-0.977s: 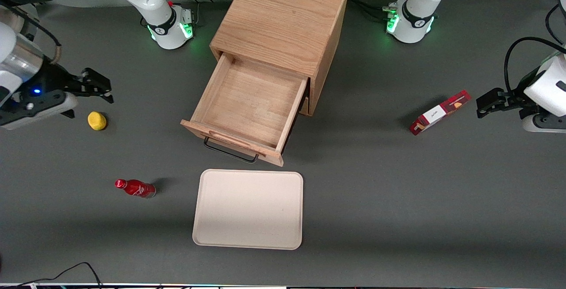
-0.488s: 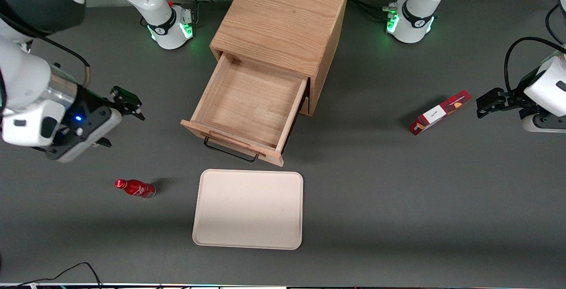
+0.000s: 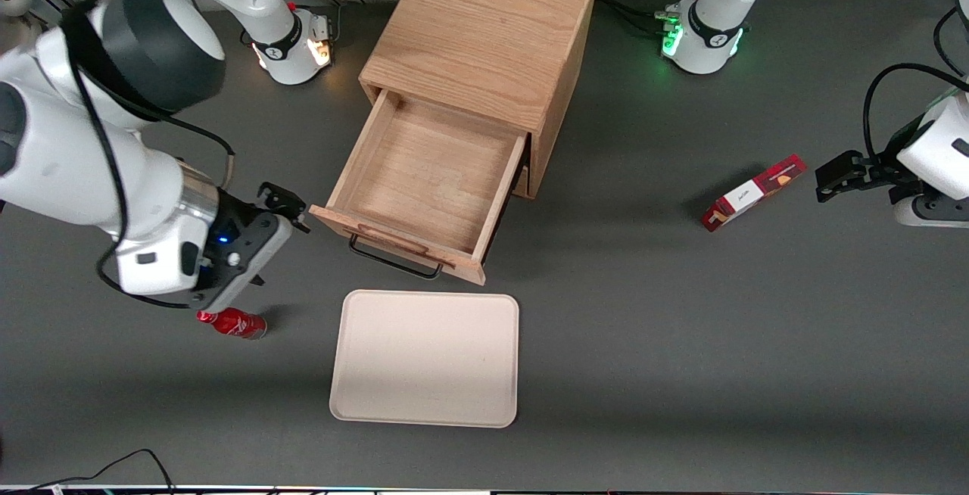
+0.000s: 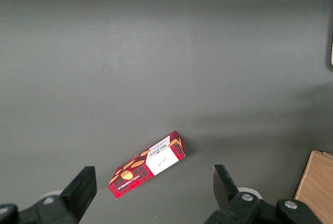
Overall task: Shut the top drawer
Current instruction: 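Swing the right gripper toward the open drawer's black handle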
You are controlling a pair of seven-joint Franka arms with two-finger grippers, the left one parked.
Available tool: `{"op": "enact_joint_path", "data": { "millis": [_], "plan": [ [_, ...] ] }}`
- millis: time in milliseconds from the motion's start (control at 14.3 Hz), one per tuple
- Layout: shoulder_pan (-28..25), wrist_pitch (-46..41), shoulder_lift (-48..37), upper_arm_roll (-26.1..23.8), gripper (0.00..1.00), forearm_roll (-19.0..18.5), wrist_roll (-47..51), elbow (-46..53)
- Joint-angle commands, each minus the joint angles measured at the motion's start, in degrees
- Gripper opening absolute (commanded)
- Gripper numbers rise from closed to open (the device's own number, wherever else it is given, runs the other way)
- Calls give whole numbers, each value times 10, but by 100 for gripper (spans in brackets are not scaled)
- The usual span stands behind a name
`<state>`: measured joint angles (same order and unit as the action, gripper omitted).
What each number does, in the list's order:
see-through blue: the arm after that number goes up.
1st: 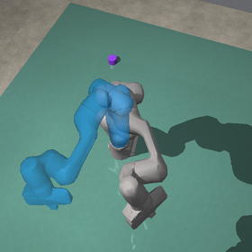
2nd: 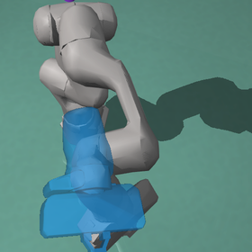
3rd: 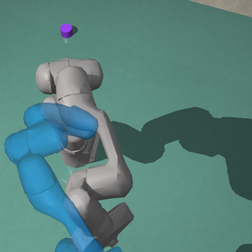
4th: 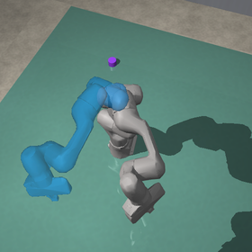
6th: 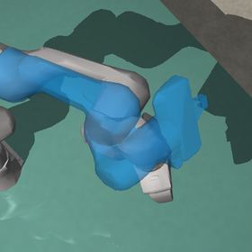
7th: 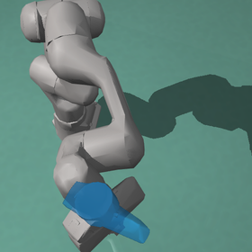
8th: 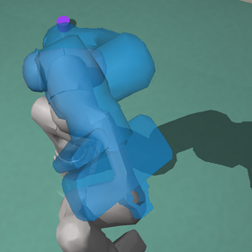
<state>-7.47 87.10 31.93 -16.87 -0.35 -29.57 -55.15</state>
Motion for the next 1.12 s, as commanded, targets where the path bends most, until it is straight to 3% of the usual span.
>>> {"op": "enact_joint_path", "data": {
  "millis": [0,140,419,628,1047],
  "plan": [
    [-12,-1,42,2,100,-6,-79,33],
    [-12,-2,60,2,100,-4,-140,32],
    [-12,3,72,-8,100,1,-87,30],
    [-3,17,80,-14,100,63,-25,24],
    [-11,38,128,-18,100,64,-82,25]
  ]
}}
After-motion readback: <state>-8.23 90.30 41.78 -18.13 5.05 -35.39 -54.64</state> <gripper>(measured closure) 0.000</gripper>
